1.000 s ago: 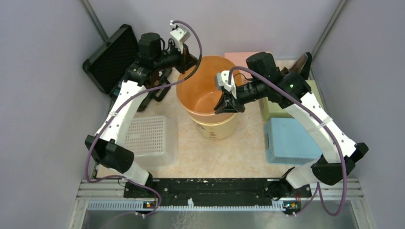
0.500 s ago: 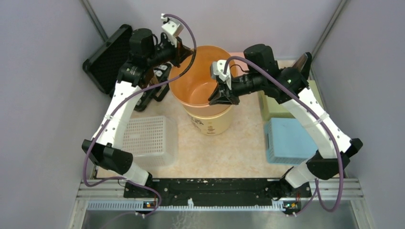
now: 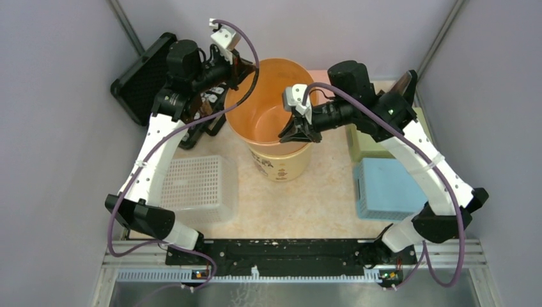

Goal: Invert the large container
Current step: Pick up the container from the container.

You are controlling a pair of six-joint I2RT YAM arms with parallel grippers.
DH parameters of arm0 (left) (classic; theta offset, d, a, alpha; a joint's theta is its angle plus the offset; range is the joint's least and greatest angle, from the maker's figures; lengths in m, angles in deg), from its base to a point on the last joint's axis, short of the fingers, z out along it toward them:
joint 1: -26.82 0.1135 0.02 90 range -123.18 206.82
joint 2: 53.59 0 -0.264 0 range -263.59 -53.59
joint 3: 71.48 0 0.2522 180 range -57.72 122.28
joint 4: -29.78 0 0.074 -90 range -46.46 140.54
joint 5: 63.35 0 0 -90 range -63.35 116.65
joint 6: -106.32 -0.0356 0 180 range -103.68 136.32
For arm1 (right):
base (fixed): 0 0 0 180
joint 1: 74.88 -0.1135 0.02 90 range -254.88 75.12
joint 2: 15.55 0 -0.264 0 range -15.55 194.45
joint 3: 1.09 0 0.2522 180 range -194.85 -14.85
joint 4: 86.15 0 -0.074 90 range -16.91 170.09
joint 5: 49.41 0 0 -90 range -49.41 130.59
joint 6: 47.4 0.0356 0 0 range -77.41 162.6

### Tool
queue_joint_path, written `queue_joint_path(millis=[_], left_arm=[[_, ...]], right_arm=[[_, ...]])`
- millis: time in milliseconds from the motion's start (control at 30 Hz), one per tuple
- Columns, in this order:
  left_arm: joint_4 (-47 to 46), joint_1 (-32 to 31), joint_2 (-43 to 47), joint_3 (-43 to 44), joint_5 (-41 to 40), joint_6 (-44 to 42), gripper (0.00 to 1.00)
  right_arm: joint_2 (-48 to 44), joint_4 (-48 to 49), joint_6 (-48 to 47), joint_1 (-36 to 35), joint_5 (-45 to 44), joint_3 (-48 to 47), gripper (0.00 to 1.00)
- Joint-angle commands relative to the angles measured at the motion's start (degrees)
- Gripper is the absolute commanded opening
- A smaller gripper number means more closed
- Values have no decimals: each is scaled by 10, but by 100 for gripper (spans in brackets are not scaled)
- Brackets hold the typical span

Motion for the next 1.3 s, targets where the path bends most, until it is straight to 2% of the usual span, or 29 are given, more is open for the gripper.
queue_joint_path(millis=[0, 133, 433, 833, 1100, 1267], left_arm=[[-16, -29, 38, -37, 94, 71, 0], [-16, -29, 24, -47, 95, 71, 0], [-24, -30, 15, -42, 89, 77, 0], [-49, -29, 3, -104, 89, 84, 0], [-53, -29, -2, -101, 90, 88, 0], [-54, -29, -2, -102, 89, 89, 0]], right_arm=[[-11, 129, -48, 5, -64, 43, 0], [-30, 148, -54, 5, -70, 85, 0], [-34, 121, -92, 6, -64, 94, 0], [-49, 119, -118, 6, -50, 144, 0], [-50, 92, -141, 5, -46, 144, 19], [-50, 76, -152, 6, -38, 145, 43]])
